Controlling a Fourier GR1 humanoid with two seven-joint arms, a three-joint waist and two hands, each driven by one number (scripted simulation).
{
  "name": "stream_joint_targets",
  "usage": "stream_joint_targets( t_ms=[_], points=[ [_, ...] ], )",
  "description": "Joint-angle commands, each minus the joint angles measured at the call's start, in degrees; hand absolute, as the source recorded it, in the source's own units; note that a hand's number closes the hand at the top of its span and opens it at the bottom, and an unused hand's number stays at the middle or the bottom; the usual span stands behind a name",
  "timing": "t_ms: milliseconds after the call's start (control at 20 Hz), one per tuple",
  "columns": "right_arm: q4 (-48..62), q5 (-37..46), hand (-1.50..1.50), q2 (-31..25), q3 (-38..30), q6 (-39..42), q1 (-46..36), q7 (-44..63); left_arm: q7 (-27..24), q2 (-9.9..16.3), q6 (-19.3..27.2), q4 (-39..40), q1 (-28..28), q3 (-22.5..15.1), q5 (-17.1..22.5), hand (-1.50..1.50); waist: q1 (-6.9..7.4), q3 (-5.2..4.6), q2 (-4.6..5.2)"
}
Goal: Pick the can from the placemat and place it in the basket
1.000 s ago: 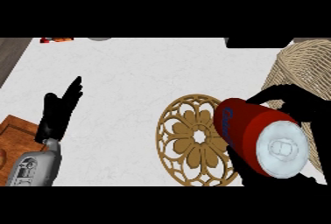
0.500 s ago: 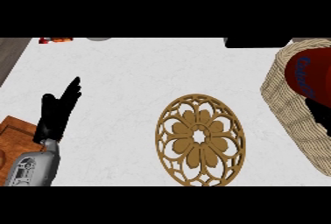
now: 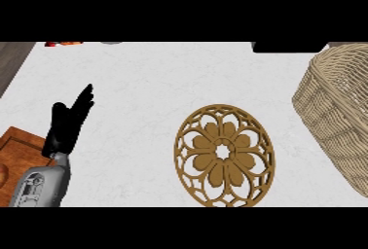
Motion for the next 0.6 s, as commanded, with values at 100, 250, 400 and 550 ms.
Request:
stream_joint_targets(
  t_ms=[100,250,400,550],
  points=[
    [15.97,1.45,1.50,-8.79,-4.07,-7.12,4.63,-19.94,0.14,0.60,-1.17,0.78,-1.91,0.57,0.70,0.00,0.40,0.03,0.12],
    [18.30,1.78,1.50,-7.49,-2.13,-9.24,5.98,-22.84,-1.20,1.61,-2.84,-0.63,2.16,1.56,1.92,0.00,0.57,0.00,-0.05],
    [25.27,3.36,1.50,-10.56,-2.44,-12.21,7.81,-30.45,1.14,-1.70,1.36,-1.21,0.27,-1.40,-1.75,0.00,0.38,0.01,0.00],
    [28.64,6.06,1.50,-8.41,1.73,-16.59,5.99,-31.07,0.49,-0.05,-0.05,1.34,-2.15,0.22,-0.97,0.00,0.49,-0.02,0.00]
  ],
)
